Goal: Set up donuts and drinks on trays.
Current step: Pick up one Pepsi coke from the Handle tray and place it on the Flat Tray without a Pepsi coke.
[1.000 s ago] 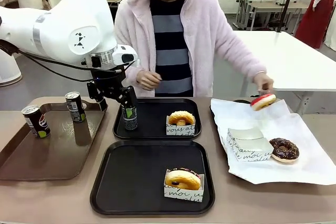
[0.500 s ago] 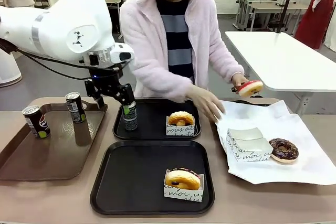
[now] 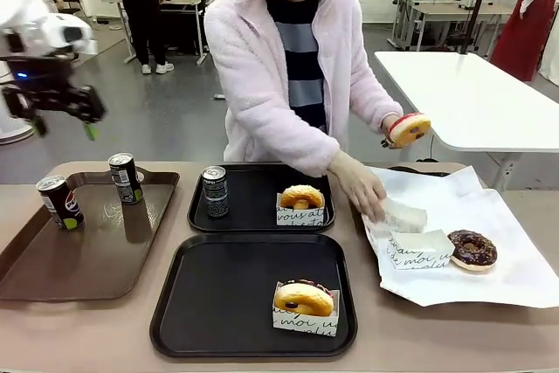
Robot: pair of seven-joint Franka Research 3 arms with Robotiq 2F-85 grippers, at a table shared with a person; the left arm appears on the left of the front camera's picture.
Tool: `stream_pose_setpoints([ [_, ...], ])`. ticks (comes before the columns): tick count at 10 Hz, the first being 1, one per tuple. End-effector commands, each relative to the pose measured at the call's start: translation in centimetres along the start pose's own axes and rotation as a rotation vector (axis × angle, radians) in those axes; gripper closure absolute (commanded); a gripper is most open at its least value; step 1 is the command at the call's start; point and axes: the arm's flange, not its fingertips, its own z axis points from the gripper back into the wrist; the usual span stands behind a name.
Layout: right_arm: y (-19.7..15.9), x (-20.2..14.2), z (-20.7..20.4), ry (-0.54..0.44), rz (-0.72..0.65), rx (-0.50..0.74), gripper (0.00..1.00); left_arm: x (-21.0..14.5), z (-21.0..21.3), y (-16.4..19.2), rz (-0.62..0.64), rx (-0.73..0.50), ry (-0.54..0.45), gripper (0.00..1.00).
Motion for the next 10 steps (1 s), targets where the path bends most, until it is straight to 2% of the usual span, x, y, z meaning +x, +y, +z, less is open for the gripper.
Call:
stream_pose_setpoints([
  [1,-0.1,0.0,-0.1,-0.005,0.010,0.018,0.00,1.9,-1.4,2.9,0.058,-0.054,0.055,0.00],
  [2,-0.1,0.0,-0.1,-0.005,0.010,0.018,0.00,-0.2,-2.8,4.3,0.099,-0.078,0.064,0.00],
  [3,-0.1,0.0,-0.1,-0.005,0.010,0.018,0.00,1.2,-2.9,4.7,0.089,-0.075,0.084,0.00],
  [4,-0.1,0.0,-0.1,-0.005,0.010,0.018,0.00,2.4,-2.5,3.8,0.040,-0.063,0.058,0.00],
  [5,-0.1,0.0,-0.1,-0.005,0.010,0.018,0.00,0.7,-2.7,5.4,0.101,-0.039,0.064,0.00],
  [10,-0.1,0.0,-0.1,-0.005,0.010,0.018,0.00,0.7,-2.7,5.4,0.101,-0.039,0.064,0.00],
])
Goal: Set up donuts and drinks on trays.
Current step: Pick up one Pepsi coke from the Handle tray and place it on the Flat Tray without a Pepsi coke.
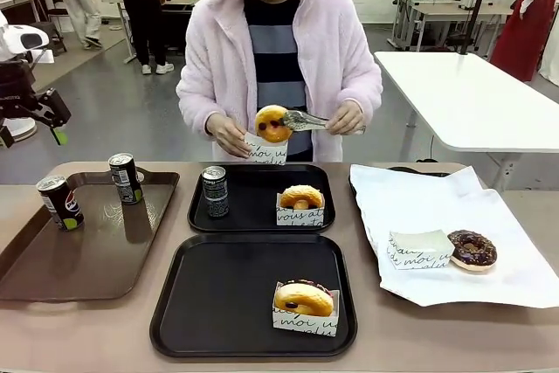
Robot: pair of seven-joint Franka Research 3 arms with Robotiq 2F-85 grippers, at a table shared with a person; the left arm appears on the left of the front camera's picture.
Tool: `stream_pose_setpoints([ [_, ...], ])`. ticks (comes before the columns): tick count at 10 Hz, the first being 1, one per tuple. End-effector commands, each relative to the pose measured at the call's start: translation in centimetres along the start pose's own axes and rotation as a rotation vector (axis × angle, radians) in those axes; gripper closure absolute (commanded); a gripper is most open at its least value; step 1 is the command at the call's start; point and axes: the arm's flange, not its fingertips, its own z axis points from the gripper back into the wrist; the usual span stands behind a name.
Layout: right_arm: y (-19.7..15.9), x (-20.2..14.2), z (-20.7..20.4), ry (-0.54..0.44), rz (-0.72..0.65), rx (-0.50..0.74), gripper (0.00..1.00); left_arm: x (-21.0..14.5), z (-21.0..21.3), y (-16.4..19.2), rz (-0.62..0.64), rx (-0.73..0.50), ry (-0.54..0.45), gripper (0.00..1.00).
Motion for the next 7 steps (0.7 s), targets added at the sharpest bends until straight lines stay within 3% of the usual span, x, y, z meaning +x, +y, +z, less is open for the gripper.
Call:
stream_pose_setpoints([
  [1,-0.1,0.0,-0.1,-0.005,0.010,0.018,0.00,0.0,0.0,0.0,0.000,0.000,0.000,0.00],
  [7,-0.1,0.0,-0.1,-0.005,0.010,0.018,0.00,-0.7,-6.9,4.0,-0.146,-0.040,0.072,0.00],
])
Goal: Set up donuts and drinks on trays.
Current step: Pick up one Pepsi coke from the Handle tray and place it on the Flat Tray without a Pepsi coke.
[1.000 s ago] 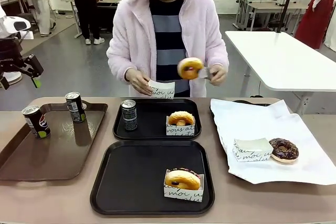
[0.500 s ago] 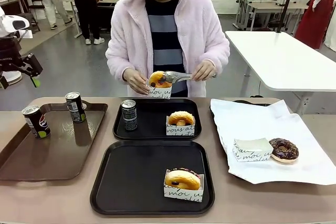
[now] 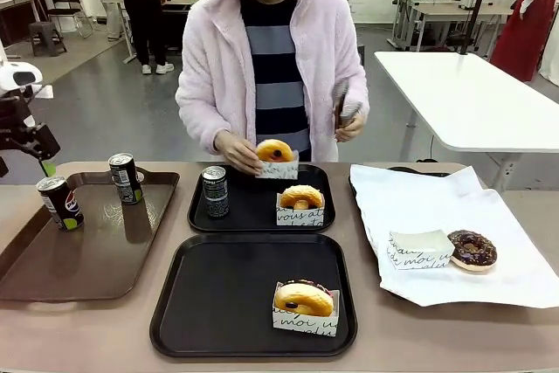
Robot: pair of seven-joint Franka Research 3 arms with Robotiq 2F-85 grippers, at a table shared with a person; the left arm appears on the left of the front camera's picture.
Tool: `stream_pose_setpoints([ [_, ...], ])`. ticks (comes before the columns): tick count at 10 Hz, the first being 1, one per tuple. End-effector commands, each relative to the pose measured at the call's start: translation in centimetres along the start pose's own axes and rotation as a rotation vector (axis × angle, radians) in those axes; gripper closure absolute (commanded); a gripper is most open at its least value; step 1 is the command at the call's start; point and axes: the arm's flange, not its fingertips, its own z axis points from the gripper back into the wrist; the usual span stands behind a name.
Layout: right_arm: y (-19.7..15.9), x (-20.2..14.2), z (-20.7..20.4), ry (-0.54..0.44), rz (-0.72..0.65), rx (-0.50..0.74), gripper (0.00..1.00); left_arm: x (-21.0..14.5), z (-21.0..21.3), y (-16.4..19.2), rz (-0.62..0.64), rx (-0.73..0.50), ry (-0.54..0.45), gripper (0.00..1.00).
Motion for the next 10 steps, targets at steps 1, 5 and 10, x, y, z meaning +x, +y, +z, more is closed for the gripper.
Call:
stream_pose_setpoints([
  [1,-0.1,0.0,-0.1,-0.005,0.010,0.018,0.00,0.0,-1.2,0.3,-0.012,-0.051,-0.013,0.00],
  [5,-0.1,0.0,-0.1,-0.005,0.010,0.018,0.00,1.0,-1.8,-0.4,0.002,-0.091,-0.055,0.00],
  [10,-0.1,0.0,-0.1,-0.005,0.010,0.018,0.00,3.5,-4.7,-0.9,0.030,-0.033,-0.058,0.00],
])
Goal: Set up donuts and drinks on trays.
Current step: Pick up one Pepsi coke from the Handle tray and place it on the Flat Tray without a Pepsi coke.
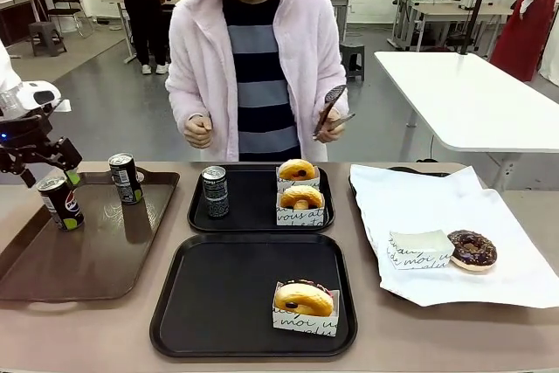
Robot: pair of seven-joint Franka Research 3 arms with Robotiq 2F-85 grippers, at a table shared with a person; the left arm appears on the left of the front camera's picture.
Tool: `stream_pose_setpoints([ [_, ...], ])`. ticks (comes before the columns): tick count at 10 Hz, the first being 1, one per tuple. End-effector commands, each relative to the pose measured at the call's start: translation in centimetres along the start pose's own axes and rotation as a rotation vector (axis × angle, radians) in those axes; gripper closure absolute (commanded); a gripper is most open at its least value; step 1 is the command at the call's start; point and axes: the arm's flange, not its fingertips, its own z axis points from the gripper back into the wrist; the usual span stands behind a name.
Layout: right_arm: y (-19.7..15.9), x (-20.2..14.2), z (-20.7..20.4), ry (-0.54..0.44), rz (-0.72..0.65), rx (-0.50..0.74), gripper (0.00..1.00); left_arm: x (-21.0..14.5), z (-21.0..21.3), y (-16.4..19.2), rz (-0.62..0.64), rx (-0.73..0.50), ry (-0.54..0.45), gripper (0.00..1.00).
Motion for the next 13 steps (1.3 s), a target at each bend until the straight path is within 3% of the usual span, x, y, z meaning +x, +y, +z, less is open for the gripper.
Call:
stream_pose_setpoints([
  [1,-0.1,0.0,-0.1,-0.005,0.010,0.018,0.00,0.8,-0.8,-0.2,0.021,0.030,0.007,0.00],
  [10,-0.1,0.0,-0.1,-0.005,0.010,0.018,0.00,0.8,-2.9,0.0,0.018,0.043,0.024,0.00],
  [11,-0.1,0.0,-0.1,-0.005,0.010,0.018,0.00,0.8,-2.9,0.0,0.008,0.043,0.024,0.54],
  [12,-0.1,0.0,-0.1,-0.005,0.010,0.018,0.00,0.9,-3.0,0.1,0.012,0.044,0.033,0.54],
  [13,-0.1,0.0,-0.1,-0.005,0.010,0.018,0.00,0.8,-3.0,0.1,0.016,0.043,0.037,1.00],
])
